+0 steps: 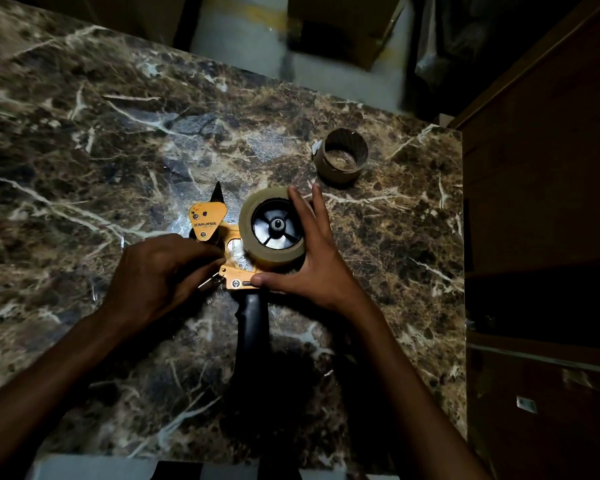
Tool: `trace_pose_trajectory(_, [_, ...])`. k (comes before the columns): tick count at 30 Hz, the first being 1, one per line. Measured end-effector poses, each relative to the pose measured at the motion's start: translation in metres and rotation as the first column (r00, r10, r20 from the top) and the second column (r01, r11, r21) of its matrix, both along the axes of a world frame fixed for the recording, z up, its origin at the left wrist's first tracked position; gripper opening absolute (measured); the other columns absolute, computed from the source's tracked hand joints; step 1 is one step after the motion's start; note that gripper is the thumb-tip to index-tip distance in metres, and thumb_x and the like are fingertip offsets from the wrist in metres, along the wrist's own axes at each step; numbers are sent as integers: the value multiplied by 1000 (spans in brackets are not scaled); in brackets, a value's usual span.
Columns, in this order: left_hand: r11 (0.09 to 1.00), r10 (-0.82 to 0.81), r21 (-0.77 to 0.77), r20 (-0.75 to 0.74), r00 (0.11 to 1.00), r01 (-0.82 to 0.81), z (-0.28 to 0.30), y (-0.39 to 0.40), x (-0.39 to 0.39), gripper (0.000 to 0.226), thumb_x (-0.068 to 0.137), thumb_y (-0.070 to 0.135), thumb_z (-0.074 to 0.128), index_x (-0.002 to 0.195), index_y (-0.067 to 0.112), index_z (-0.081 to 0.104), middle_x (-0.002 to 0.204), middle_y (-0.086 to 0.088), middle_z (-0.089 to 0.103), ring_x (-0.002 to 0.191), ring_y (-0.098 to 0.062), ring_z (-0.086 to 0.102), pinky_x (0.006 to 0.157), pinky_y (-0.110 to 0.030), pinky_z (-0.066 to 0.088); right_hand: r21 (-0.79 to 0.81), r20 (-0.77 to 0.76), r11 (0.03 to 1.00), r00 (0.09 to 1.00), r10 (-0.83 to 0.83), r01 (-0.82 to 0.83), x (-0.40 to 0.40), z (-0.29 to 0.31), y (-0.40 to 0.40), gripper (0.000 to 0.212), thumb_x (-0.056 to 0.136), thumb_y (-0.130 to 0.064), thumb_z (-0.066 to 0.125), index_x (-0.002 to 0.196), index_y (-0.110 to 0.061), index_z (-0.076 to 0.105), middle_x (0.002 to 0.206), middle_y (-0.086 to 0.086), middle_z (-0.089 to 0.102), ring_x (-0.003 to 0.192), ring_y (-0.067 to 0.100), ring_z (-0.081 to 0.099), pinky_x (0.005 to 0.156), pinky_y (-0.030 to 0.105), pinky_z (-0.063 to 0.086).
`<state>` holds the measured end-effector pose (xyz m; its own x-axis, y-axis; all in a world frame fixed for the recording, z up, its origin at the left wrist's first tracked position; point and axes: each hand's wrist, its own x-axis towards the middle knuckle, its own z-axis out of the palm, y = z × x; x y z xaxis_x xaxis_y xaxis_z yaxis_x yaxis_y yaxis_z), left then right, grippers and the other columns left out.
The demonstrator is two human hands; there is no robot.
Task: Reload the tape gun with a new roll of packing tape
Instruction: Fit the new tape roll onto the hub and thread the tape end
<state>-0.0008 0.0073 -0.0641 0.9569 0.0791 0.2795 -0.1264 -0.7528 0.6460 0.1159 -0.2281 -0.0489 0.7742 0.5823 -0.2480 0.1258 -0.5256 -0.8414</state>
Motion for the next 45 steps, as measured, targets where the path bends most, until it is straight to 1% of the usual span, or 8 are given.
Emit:
trace_pose_trajectory(6, [988,20,-155,-44,999,-27,-12,10,-15,16,96,19,75,95,6,84,91,-3,77,83,-21,74,73,-41,57,-24,1,1000,1000,15,-15,-2,4,4,129,62,-52,95,162,-55,13,169,-28,-28,164,14,-8,127,59,28])
trace_pose_trajectory(14, [994,49,-94,-58,997,-54,-11,3,-24,14,98,19,71,93,6,77,90,0,69,82,-22,65,76,-32,49,-84,54,996,997,48,-43,-4,11,14,137,58,-64,91,163,-52,3,169,-27,-29,163,15,-16,127,64,21])
trace_pose_trajectory(21, [996,11,-90,-75,997,-18,-10,11,-26,15,100,18,69,92,6,75,89,-2,68,81,-27,65,74,-46,51,-192,42,981,999,22,-14,-10,12,26,151,53,-75,86,163,-45,-12,167,-19,-37,160,17,-27,128,66,11])
trace_pose_trajectory(28, [995,17,-100,-120,993,-29,0,37,-47,28,103,29,62,104,7,78,119,-2,72,113,-14,69,95,-32,53,-233,-15,972,1000,20,-23,-11,16,28,148,55,-72,88,162,-49,-11,164,-17,-44,157,21,-33,126,72,5])
trace_pose_trajectory(35, [979,78,-184,-71,994,-90,-11,29,-61,24,98,26,67,96,6,81,140,-5,65,129,-7,65,107,-25,50,-214,29,975,998,61,-53,-9,16,30,138,59,-73,85,162,-52,-4,172,-18,-28,163,17,-14,126,71,1])
trace_pose_trajectory(37, [971,98,-211,-59,993,-108,-11,28,-62,25,98,28,68,95,8,81,141,-2,65,130,-3,65,108,-23,49,-150,55,987,996,66,-57,-14,15,28,128,69,-62,88,164,-49,2,174,-21,-17,163,7,-8,130,59,7])
trace_pose_trajectory(41, [963,86,-250,-78,993,-103,-10,30,-61,25,99,32,67,95,12,81,138,-1,66,128,-8,67,107,-27,51,-23,84,999,995,47,-45,-25,13,25,111,81,-42,88,166,-41,16,175,-23,-5,156,-13,0,118,5,15])
trace_pose_trajectory(45, [963,90,-248,-88,992,-110,-12,36,-61,22,98,28,71,95,10,83,133,-4,71,121,-15,72,101,-32,56,-39,131,995,987,92,-87,-28,12,33,118,73,-47,92,165,-42,18,175,-22,-11,162,3,-6,131,40,18])
